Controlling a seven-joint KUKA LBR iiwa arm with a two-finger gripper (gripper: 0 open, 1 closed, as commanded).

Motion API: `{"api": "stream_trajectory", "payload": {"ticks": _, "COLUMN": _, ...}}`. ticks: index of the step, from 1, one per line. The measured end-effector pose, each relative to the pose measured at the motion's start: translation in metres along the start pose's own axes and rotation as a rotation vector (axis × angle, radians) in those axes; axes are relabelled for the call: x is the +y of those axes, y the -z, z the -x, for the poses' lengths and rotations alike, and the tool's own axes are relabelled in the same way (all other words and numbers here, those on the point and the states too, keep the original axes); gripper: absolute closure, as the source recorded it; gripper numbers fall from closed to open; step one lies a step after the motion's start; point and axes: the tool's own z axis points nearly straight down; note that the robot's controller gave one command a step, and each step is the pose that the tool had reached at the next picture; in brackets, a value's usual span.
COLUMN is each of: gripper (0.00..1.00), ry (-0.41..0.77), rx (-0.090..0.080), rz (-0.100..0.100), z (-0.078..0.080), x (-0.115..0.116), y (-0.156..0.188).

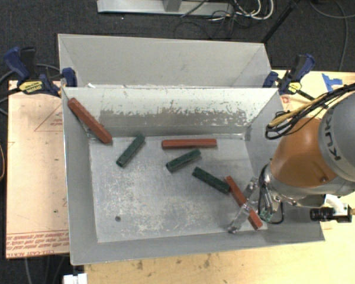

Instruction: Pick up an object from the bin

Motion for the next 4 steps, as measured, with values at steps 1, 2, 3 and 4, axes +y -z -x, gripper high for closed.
{"api": "stream_trajectory", "payload": {"ticks": 1, "gripper": 0.00, "ry": -0.007, "rx": -0.008, "rz": 0.001, "z": 0.036, "x": -0.010, "y": 0.002}}
{"api": "stream_trajectory", "payload": {"ticks": 2, "gripper": 1.00, "ry": -0.003, "rx": -0.004, "rz": 0.001, "z": 0.033, "x": -0.009, "y": 0.002}}
{"api": "stream_trajectory", "payload": {"ticks": 3, "gripper": 1.00, "ry": -0.001, "rx": -0.008, "rz": 0.002, "z": 0.034, "x": -0.008, "y": 0.039}}
{"api": "stream_trajectory", "payload": {"ticks": 4, "gripper": 1.00, "ry": 0.002, "rx": -0.011, "rz": 0.004, "z": 0.035, "x": -0.007, "y": 0.110}}
